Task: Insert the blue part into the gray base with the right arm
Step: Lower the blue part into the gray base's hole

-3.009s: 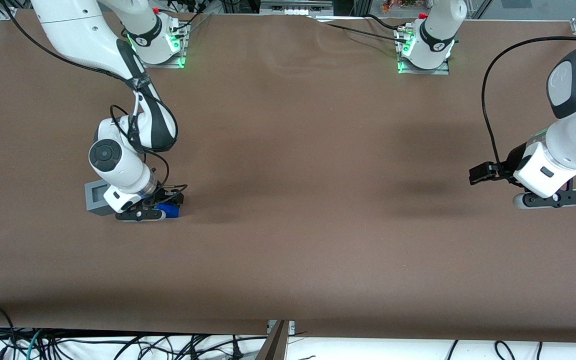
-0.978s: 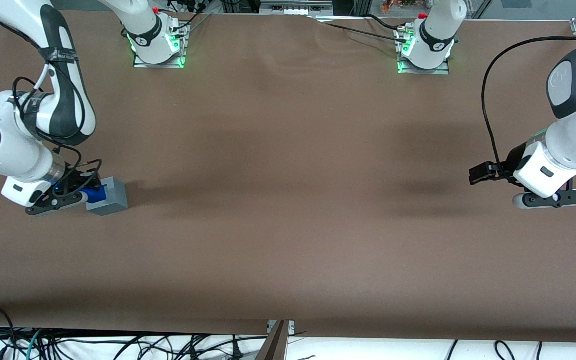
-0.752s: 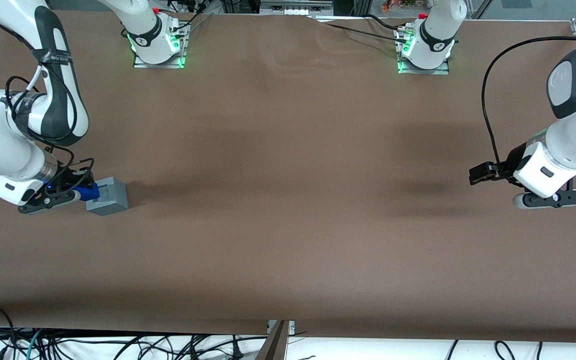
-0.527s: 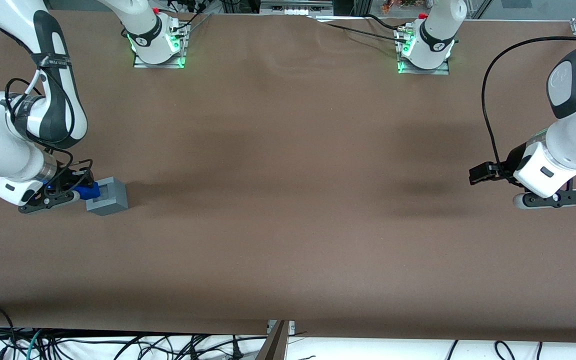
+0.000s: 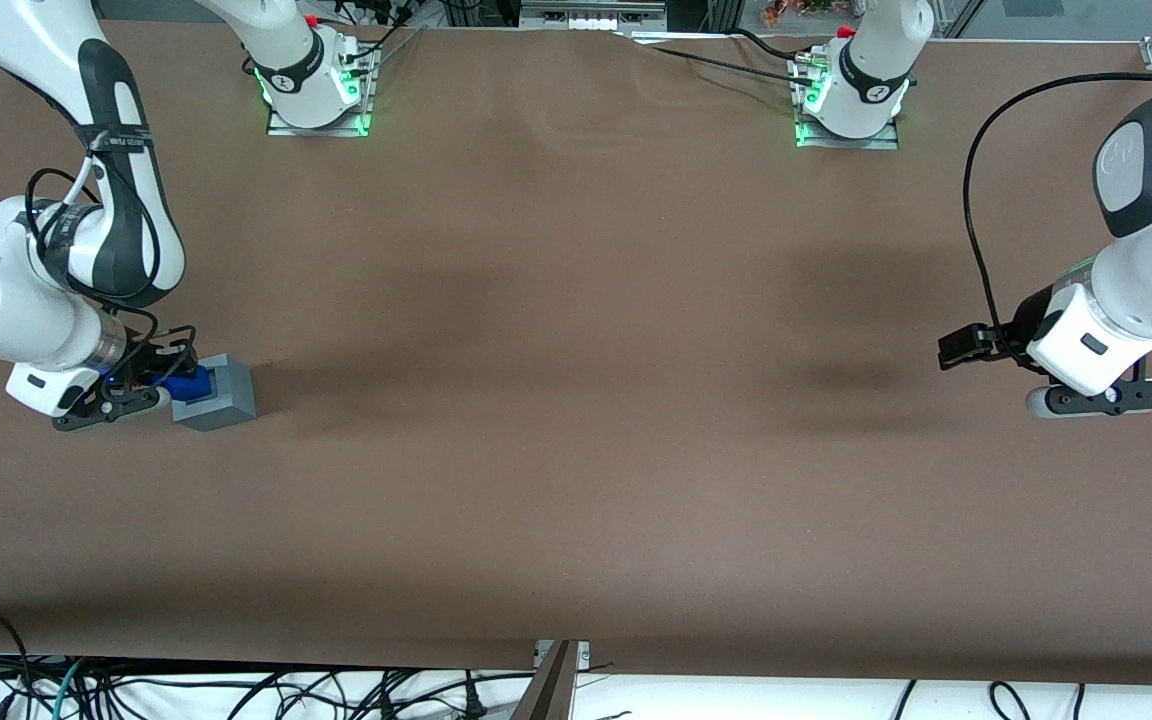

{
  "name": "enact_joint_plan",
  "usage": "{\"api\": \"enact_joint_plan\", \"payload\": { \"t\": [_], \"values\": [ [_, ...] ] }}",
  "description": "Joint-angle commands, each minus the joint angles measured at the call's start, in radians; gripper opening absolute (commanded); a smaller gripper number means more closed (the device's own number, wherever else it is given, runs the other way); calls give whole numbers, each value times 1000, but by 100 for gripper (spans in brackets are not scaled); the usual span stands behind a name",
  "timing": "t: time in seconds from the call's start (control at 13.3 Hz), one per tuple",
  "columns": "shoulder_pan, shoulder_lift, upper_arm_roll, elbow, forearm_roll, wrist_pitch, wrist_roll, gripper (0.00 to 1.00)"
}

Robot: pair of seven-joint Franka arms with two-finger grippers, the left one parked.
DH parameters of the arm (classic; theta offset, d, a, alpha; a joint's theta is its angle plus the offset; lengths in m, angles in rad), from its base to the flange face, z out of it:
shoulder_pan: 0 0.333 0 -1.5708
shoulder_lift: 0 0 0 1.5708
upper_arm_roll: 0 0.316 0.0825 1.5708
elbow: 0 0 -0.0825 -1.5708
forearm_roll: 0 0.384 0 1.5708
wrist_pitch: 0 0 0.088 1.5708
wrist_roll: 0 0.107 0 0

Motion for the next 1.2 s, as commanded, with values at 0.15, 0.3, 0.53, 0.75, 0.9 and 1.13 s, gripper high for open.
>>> {"api": "enact_joint_plan", "payload": {
  "t": [0.15,0.3,0.53,0.75,0.9,1.13],
  "values": [
    [0,6,2,-10,45,14,-6,28],
    [-2,10,2,-10,47,15,-6,29],
    [-6,24,2,-10,56,30,-6,29],
    [-17,46,2,-4,97,32,-8,29],
    [-26,52,2,-3,117,37,-11,29],
    [-29,66,2,-3,119,63,-18,29]
  ]
}}
